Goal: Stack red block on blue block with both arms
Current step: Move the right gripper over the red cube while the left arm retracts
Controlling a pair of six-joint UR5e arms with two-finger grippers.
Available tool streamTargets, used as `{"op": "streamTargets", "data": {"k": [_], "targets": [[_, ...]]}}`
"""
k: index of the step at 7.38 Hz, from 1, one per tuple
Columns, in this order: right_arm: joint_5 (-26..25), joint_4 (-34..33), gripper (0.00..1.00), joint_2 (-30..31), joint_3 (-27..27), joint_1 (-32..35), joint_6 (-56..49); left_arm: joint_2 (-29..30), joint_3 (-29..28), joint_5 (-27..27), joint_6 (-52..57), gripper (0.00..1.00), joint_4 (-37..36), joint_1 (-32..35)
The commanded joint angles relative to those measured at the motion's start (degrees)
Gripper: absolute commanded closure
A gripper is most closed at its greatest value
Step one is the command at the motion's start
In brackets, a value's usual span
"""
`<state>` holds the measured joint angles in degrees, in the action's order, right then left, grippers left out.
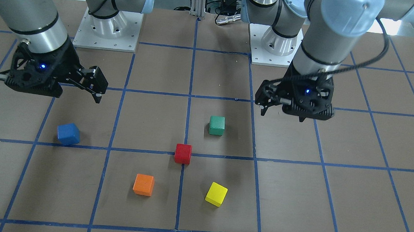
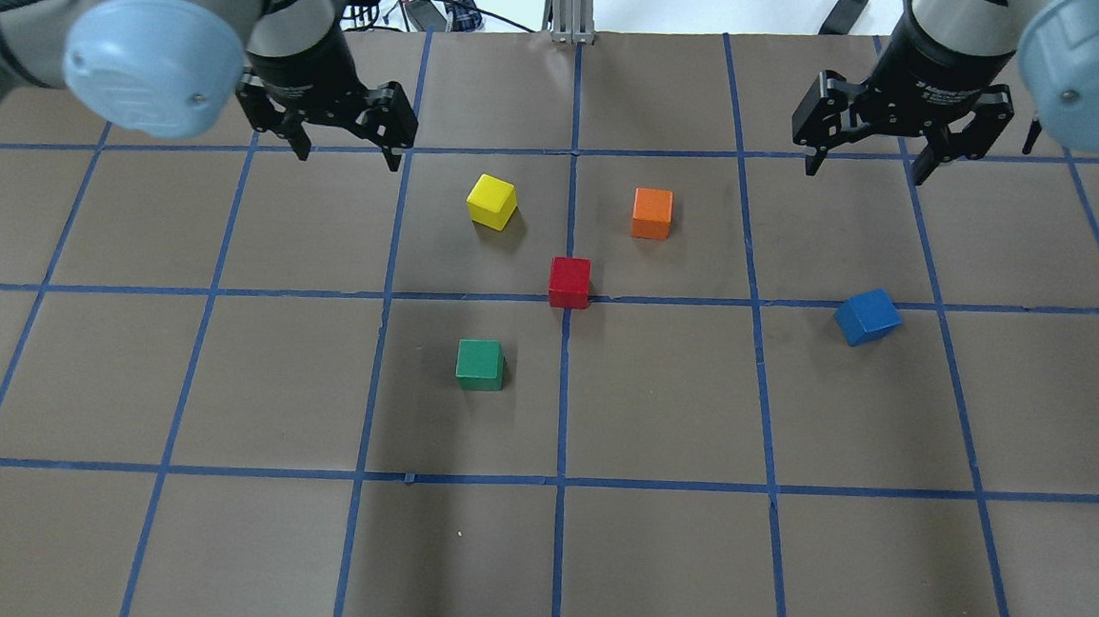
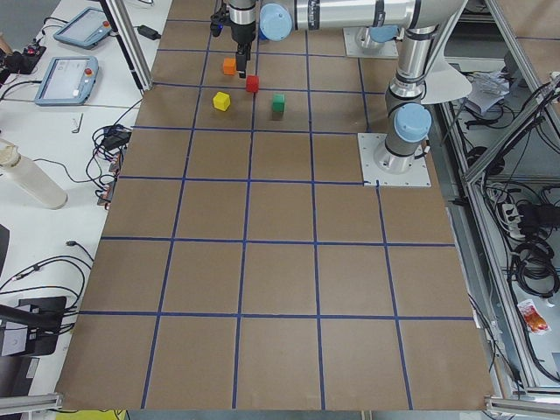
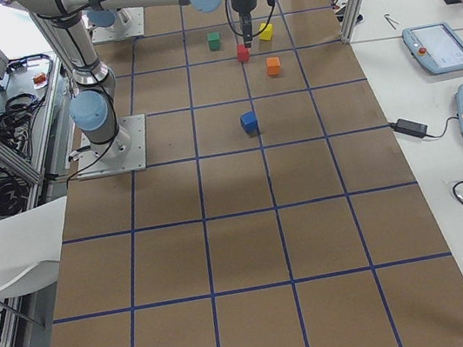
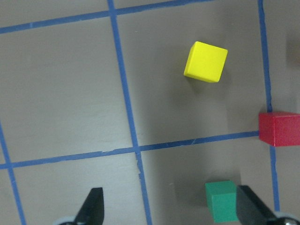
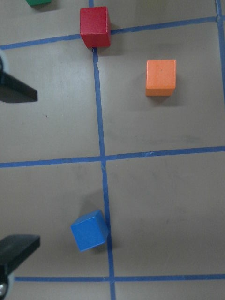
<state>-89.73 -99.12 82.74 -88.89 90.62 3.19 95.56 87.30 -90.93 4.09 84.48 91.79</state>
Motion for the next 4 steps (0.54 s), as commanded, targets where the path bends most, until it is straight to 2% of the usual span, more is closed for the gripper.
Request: {"op": "streamTargets", "data": {"k": [1, 4], "targets": [[-0.09, -7.8, 0.0, -5.54, 0.21, 6.03, 1.54, -5.98, 0.07, -0.3, 0.13, 0.0, 4.97, -0.29], [0.0, -13.02, 0.0, -13.11, 0.03, 11.85, 8.3, -4.77, 0.16, -0.04, -0.31, 0.0, 4.47, -0.73]]}}
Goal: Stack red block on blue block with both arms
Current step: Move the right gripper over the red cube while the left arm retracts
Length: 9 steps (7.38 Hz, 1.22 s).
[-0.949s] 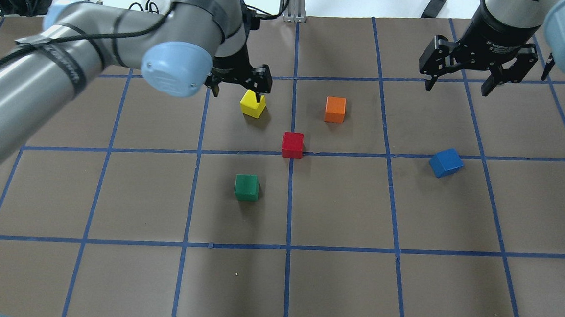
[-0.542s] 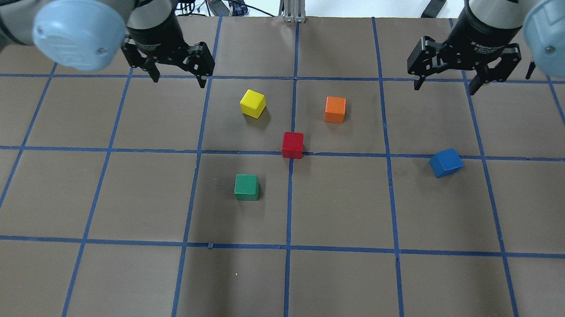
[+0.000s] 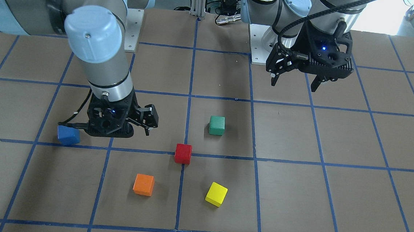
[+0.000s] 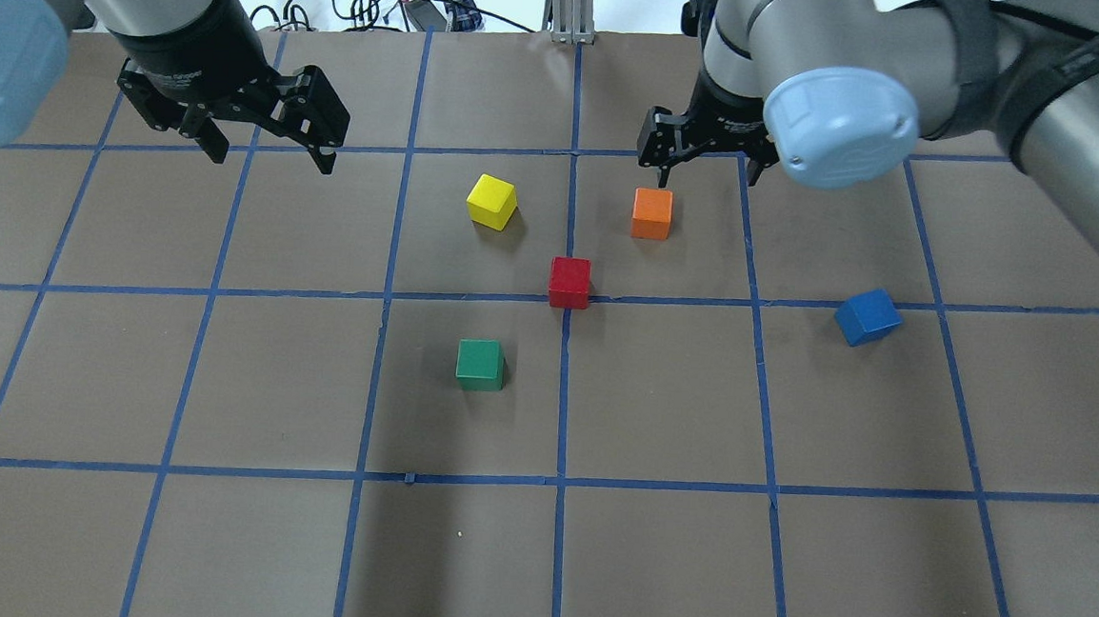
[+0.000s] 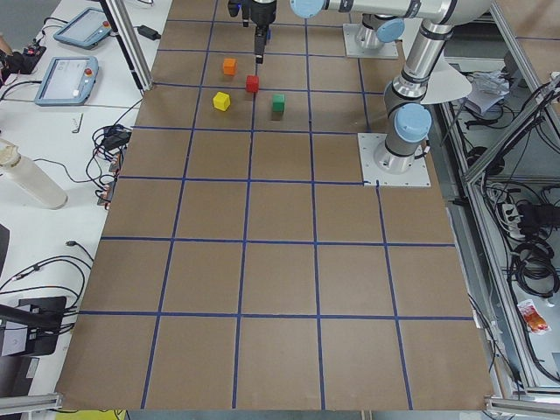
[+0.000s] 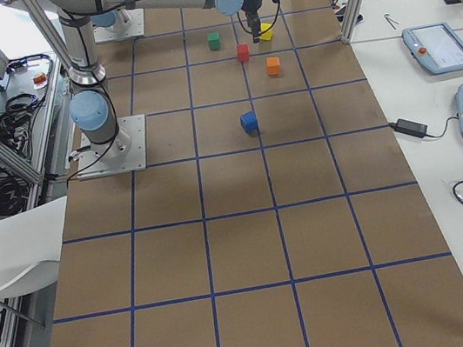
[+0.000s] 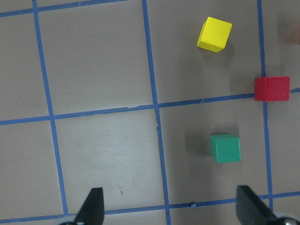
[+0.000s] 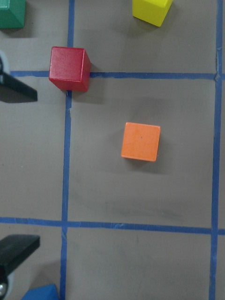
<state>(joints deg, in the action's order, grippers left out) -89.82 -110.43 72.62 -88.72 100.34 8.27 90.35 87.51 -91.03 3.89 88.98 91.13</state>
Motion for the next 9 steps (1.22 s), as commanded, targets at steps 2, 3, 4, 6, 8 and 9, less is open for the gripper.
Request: {"op": "streamTargets", "data": {"k": [2, 3, 4, 6, 8, 9], "targets": [[2.96, -1.55, 0.0, -4.84, -0.31, 3.97, 11.54, 0.43, -0.14, 0.67, 0.59, 0.0, 0.05, -0.08], [4.12, -5.29, 0.0, -6.68, -0.05, 6.42, 12.03, 0.18, 0.38, -0.28, 0.59, 0.0, 0.05, -0.08], [4.04, -8.37, 0.0, -8.96, -0.05, 7.4, 11.51, -0.35, 0.64, -0.2, 0.68, 0.0, 0.05, -0.17], [4.13, -9.19, 0.0, -12.48, -0.05, 8.02, 10.98, -0.09, 1.08, -0.11, 0.68, 0.0, -0.04, -0.08], [4.22, -9.72, 0.0, -14.77, -0.05, 8.29, 11.06, 0.0, 1.26, -0.03, 0.59, 0.0, 0.05, 0.01], [5.0, -9.63, 0.0, -15.39, -0.13, 8.64, 11.07, 0.43, 1.09, -0.03, 0.59, 0.0, -0.13, -0.08]]}}
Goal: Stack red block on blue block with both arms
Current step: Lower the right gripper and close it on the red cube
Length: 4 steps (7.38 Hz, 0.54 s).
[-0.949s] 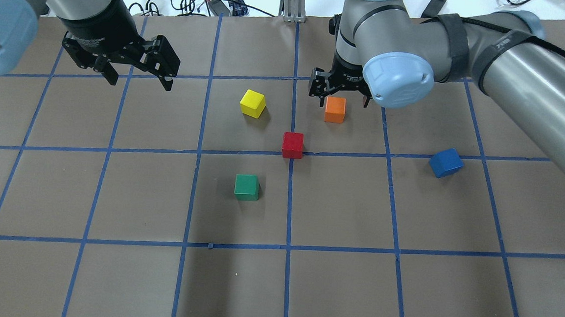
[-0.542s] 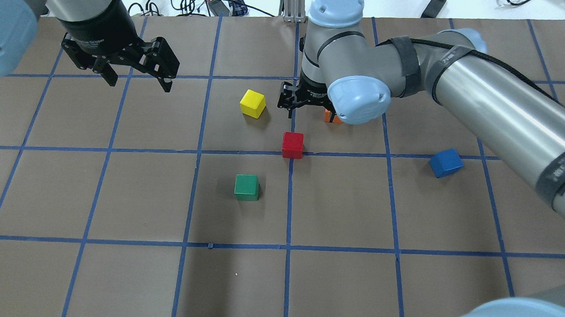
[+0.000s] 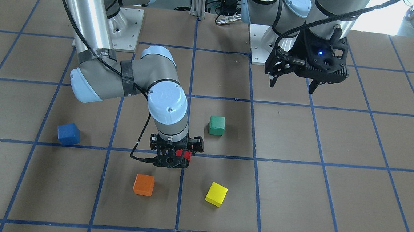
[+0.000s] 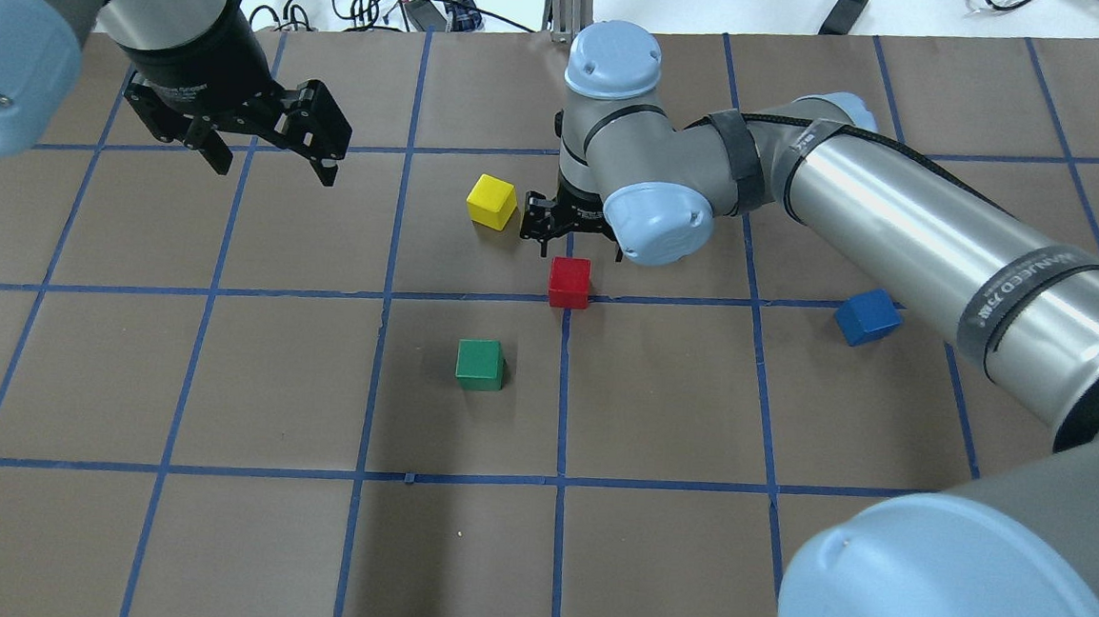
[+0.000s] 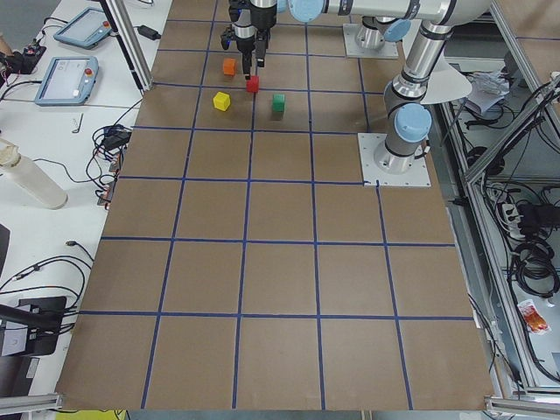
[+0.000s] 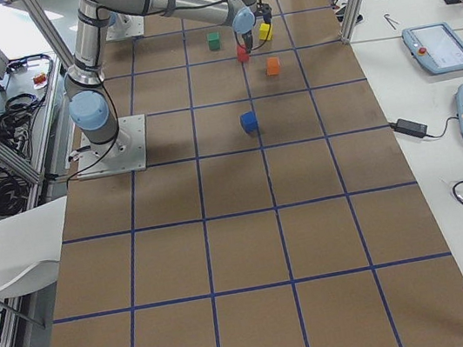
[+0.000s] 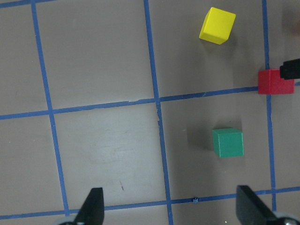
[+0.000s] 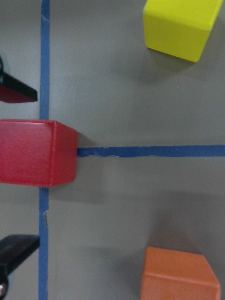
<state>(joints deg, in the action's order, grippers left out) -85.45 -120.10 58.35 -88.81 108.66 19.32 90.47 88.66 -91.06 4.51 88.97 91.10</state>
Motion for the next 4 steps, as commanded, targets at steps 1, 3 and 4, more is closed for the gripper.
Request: {"op": "streamTargets", "data": {"k": [1, 3, 4], "targets": [[1.25, 0.31, 0.0, -1.39, -0.05, 0.41, 0.02, 0.41, -0.15, 0.01, -0.38, 0.0, -0.11, 0.05], [1.25, 0.84, 0.0, -1.74, -0.4, 0.5, 0.02, 0.24, 0.11, 0.01, -0.55, 0.0, -0.02, 0.05], [1.25, 0.66, 0.0, -2.35, -0.4, 0.5, 0.45, 0.5, -0.06, 0.01, -0.55, 0.0, -0.11, 0.05]]}}
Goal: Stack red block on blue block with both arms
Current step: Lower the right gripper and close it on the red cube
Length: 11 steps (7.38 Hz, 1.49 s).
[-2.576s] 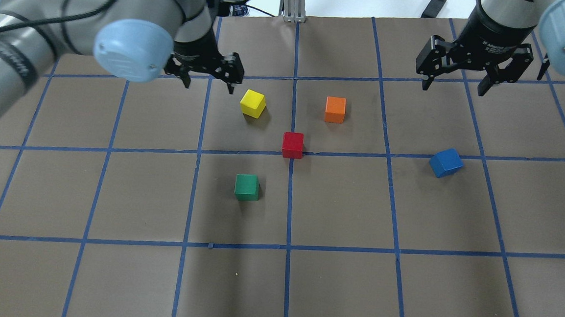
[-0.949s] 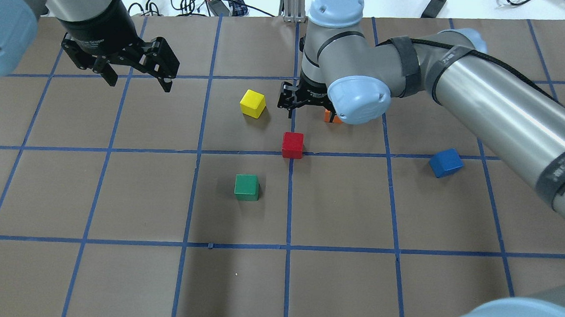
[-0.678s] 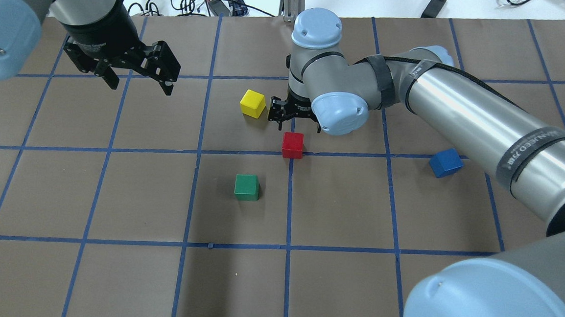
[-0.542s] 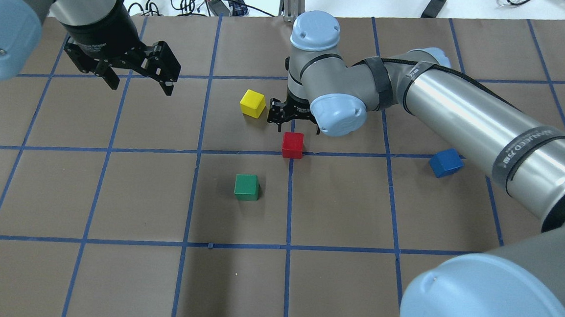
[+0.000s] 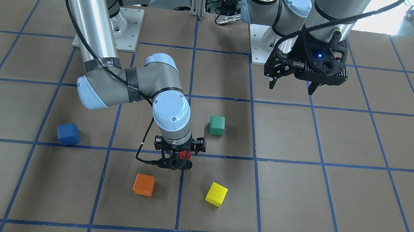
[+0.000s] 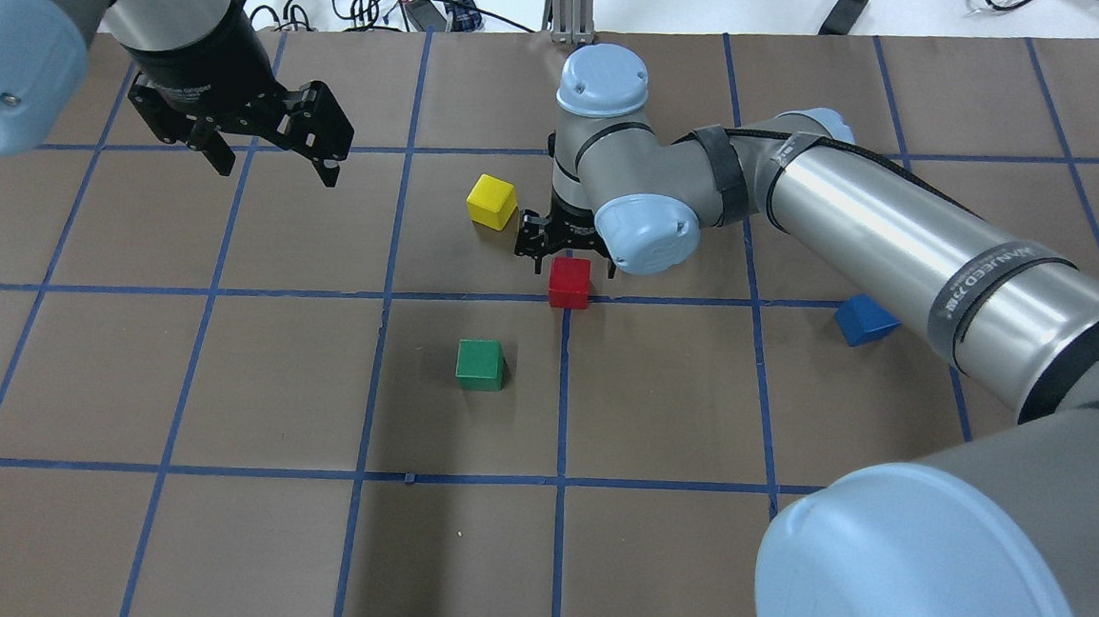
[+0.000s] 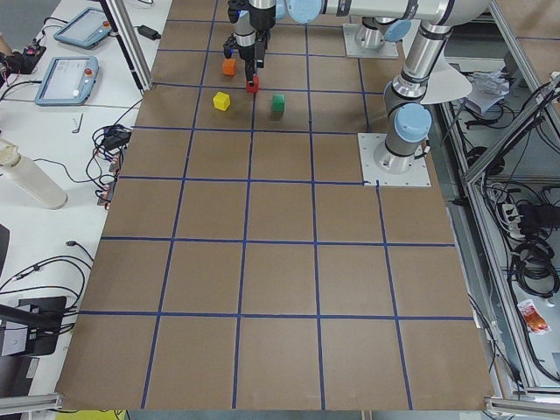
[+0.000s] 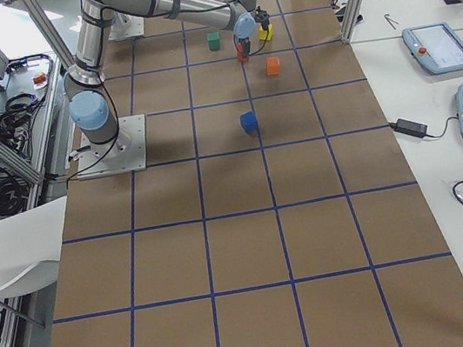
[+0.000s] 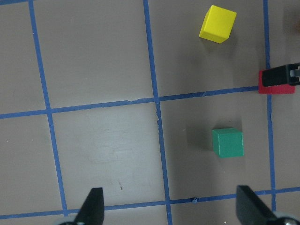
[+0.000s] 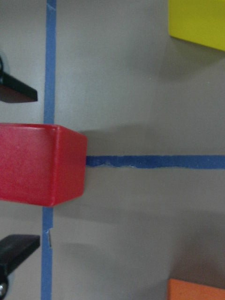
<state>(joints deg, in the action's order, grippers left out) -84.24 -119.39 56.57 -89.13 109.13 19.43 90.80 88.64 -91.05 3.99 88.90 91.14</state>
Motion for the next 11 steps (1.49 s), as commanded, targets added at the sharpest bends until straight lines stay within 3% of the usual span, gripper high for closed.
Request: {"op": "streamTargets", "data": {"k": [1, 2, 3, 4, 7, 9, 11], "targets": [[0.04, 0.03, 0.05, -0.58, -0.08, 0.03, 0.52, 0.17, -0.05, 0.0, -0.04, 0.0, -0.04, 0.0], [-0.05, 0.03, 0.32, -0.58, -0.08, 0.03, 0.26, 0.08, 0.04, 0.08, -0.04, 0.0, -0.04, 0.0], [-0.05, -0.58, 0.71, -0.58, -0.08, 0.12, -0.01, 0.17, 0.04, 0.09, -0.04, 0.0, -0.04, 0.0], [0.04, -0.58, 1.0, -0.41, -0.08, 0.12, 0.77, 0.17, -0.05, 0.09, -0.04, 0.0, -0.04, 0.0], [-0.92, 0.29, 1.0, 2.39, 0.53, -0.23, 0.26, 0.17, -0.13, 0.0, -0.04, 0.0, -0.04, 0.0], [-1.1, 9.29, 1.0, 7.57, 2.63, -4.25, -0.36, 0.25, -0.13, 0.0, -0.04, 0.0, -0.04, 0.0], [-1.01, 18.72, 1.0, 14.24, 2.57, -13.55, -11.97, 0.26, -0.23, 0.0, -0.04, 0.0, 0.05, 0.0]]}}
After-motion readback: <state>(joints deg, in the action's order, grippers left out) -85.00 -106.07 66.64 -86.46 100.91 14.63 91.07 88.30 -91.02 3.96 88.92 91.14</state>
